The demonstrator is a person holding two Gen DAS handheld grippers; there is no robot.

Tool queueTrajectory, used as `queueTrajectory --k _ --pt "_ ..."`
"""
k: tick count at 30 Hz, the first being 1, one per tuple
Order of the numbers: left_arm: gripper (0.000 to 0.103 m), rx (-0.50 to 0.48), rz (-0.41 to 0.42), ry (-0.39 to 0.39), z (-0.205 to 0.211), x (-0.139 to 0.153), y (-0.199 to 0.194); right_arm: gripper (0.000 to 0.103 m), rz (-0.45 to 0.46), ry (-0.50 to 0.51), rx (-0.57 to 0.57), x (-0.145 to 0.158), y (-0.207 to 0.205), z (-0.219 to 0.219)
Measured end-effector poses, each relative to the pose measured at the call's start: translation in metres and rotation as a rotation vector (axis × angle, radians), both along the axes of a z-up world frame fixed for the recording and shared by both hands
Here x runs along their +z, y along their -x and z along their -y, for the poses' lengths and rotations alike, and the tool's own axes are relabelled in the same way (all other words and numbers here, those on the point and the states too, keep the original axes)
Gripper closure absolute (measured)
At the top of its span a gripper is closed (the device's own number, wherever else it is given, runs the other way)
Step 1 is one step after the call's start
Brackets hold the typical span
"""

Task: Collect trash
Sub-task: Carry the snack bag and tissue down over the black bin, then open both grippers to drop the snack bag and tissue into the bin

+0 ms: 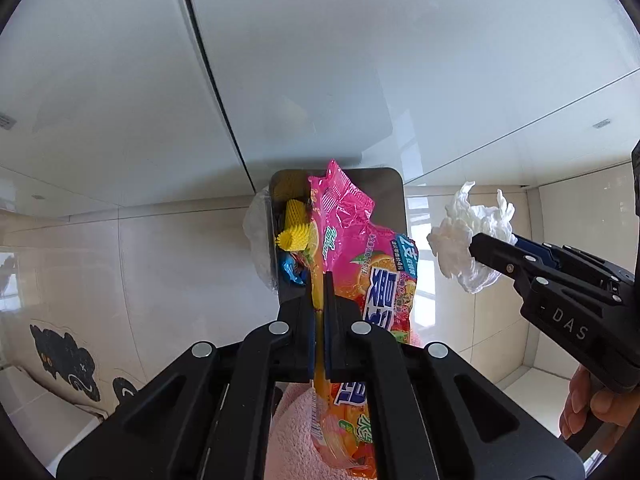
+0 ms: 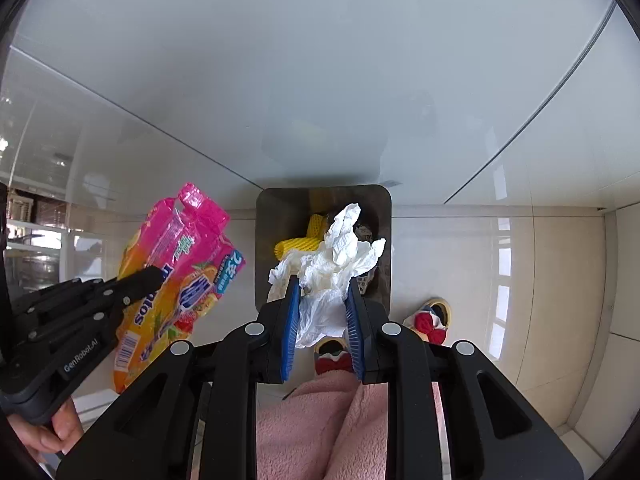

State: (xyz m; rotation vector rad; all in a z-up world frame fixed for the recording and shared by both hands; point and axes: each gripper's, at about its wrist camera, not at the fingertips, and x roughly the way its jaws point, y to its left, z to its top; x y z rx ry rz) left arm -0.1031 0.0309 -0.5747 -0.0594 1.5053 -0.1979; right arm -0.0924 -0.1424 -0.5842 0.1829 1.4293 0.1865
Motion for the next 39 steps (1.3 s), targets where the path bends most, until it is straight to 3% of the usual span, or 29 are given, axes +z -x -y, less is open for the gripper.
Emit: queueTrajectory --k 9,20,24,31,33,39 --pt "0.101 -0.027 -0.034 -0.021 0.011 -0.034 -0.014 0.08 -0.087 -0.026 -0.009 -0.046 -0.022 -0.01" --pt "0.095 -0.024 -0.065 -0.003 0.017 -0.045 -0.022 0.075 -0.127 -0.049 -0.057 -0.052 -0.034 -0.002" --pt "0.077 -0.019 -0.077 0.009 0.02 -0.047 -0.022 0.06 -0.135 -0.078 -0.09 -0.054 -0.038 0.003" --pt "0.054 -0.007 -0.098 0.033 0.018 -0.048 -0.026 0.054 -0.135 -0.077 -0.11 -0.052 -0.044 0.005" --pt "0.041 -0.001 -0.094 0.031 0.017 -0.043 -0.026 0.052 -0.134 -0.073 -0.117 -0.049 -0.044 0.007" --pt "0.021 0.024 -0.059 0.031 0.009 -0.018 -0.022 0.032 -0.118 -0.052 -0.129 -0.029 -0.04 0.011"
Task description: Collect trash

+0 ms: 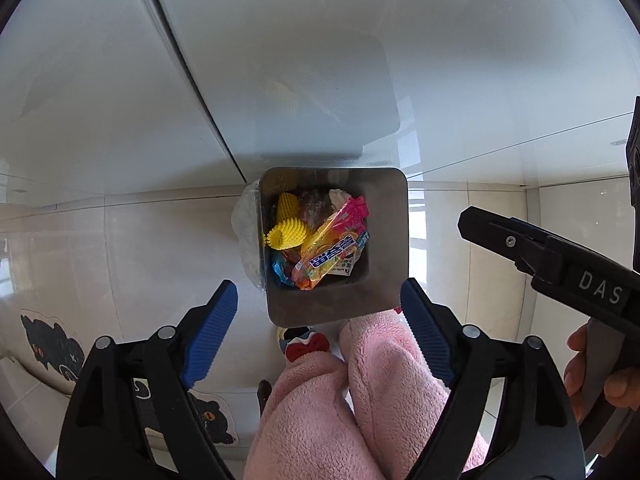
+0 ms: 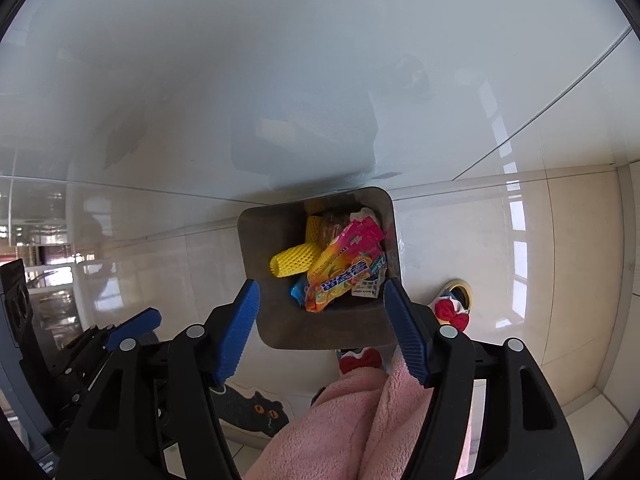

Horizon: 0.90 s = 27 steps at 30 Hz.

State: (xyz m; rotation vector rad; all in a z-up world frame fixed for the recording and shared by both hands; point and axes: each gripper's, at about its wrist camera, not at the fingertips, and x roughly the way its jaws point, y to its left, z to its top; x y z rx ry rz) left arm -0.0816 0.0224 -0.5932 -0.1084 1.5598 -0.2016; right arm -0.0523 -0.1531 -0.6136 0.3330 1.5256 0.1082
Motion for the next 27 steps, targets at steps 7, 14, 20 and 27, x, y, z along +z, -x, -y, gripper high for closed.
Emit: queueTrajectory --k 7,14,20,27 --pt "0.008 0.008 0.094 -0.024 -0.013 0.07 0.004 0.009 0.08 0.044 0.013 0.062 0.01 0.009" --pt "0.008 0.012 0.25 -0.021 -0.018 0.179 0.014 0.003 0.215 0.072 0.045 0.166 0.026 0.023" --pt "0.008 0.014 0.41 -0.029 -0.02 0.277 0.02 0.003 0.35 0.12 0.064 0.26 0.036 0.034" --pt "0.008 0.015 0.573 -0.053 -0.015 0.375 0.025 0.003 0.506 0.189 0.039 0.358 0.046 0.042"
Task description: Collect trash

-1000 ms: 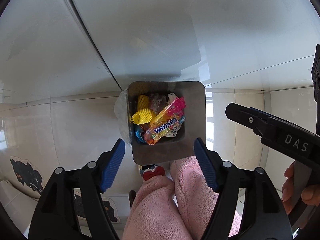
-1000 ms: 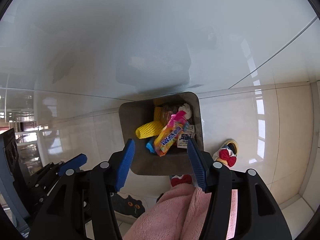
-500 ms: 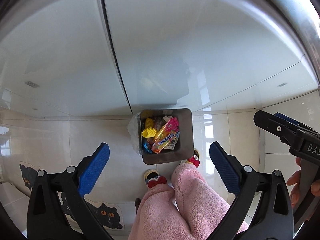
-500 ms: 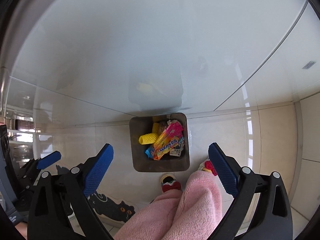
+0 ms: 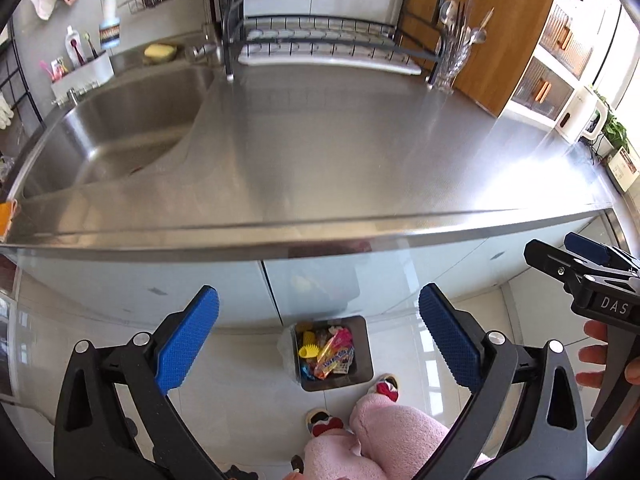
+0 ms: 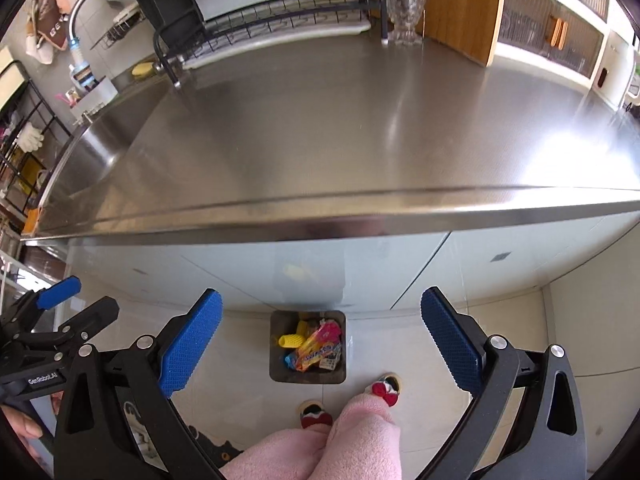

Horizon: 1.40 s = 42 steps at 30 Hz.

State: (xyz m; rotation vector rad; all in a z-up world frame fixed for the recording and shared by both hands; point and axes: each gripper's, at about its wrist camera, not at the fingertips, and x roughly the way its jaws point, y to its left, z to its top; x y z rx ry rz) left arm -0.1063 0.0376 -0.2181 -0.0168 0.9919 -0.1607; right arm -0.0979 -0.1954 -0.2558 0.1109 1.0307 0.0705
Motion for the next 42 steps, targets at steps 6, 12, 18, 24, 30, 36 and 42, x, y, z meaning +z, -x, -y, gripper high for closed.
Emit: queueTrajectory --k 6,12,18,24,30,36,42 --pt "0.008 0.018 0.099 -0.015 0.002 0.059 0.002 0.003 0.107 0.029 -0.032 0.062 0.006 0.003" --pt "0.008 0.021 0.184 -0.041 0.005 0.099 0.011 0.003 0.185 0.083 -0.034 0.11 0.013 0.0" --pt "0.008 0.028 0.228 -0.031 0.012 0.122 0.016 0.003 0.262 0.105 -0.025 0.142 0.02 -0.002" --pt "0.008 0.051 0.259 -0.013 0.016 0.137 0.021 0.003 0.284 0.104 -0.041 0.157 0.026 0.002" --pt "0.008 0.069 0.275 0.0 0.014 0.145 0.023 0.003 0.309 0.113 -0.044 0.172 0.029 0.005" --pt "0.008 0.058 0.289 -0.005 0.018 0.15 0.024 0.003 0.317 0.108 -0.037 0.177 0.031 0.005" --pt "0.008 0.052 0.295 -0.009 0.022 0.153 0.027 0.003 0.317 0.094 -0.038 0.176 0.033 0.006"
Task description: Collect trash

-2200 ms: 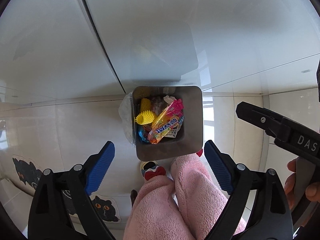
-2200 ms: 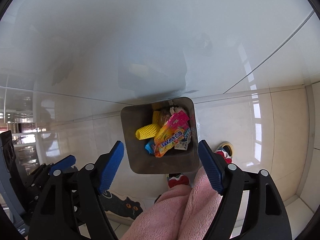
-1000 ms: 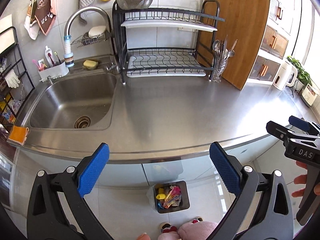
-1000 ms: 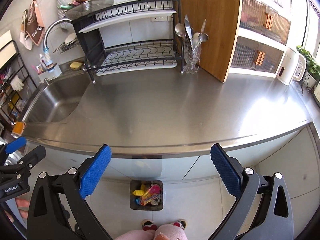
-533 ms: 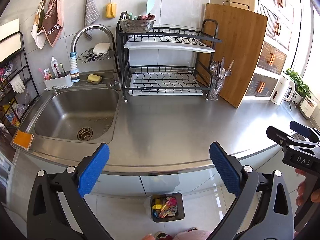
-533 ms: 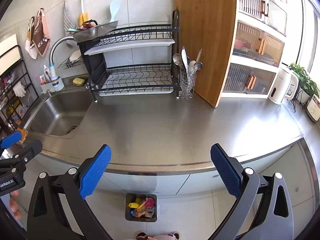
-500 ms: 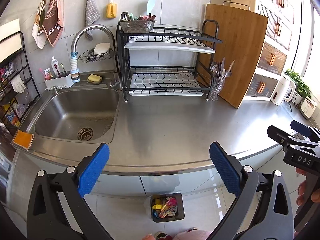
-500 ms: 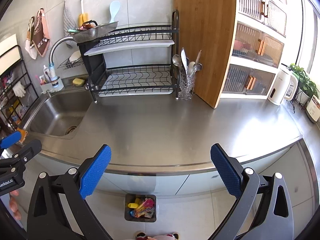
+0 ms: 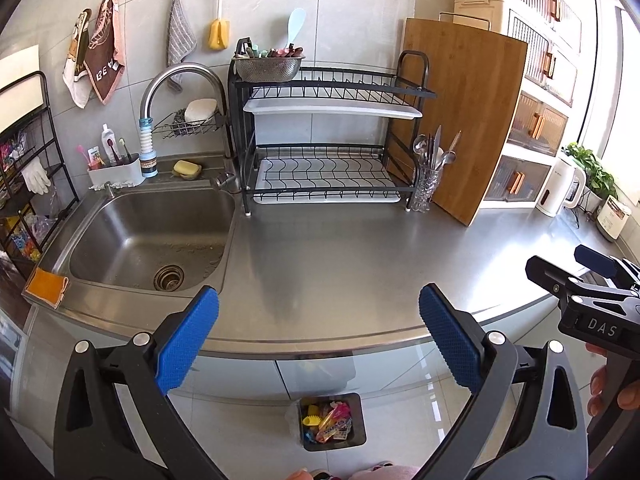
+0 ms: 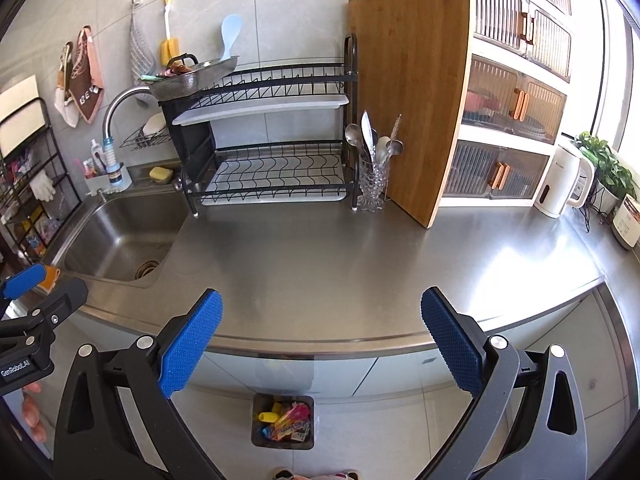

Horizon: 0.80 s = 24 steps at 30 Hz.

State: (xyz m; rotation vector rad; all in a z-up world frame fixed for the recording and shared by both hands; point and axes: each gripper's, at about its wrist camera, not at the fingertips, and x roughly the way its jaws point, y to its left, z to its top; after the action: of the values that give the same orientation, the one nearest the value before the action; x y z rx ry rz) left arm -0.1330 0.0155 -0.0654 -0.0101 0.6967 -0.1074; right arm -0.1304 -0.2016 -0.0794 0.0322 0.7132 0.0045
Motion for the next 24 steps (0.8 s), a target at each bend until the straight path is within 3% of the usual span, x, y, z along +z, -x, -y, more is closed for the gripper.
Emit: queueTrajectory --k 24 --pt "0.008 -0.004 0.016 -0.001 -0.0088 0.0066 0.006 0.003 0.013 -0.004 -0.026 0.0058 0.0102 -0.0051"
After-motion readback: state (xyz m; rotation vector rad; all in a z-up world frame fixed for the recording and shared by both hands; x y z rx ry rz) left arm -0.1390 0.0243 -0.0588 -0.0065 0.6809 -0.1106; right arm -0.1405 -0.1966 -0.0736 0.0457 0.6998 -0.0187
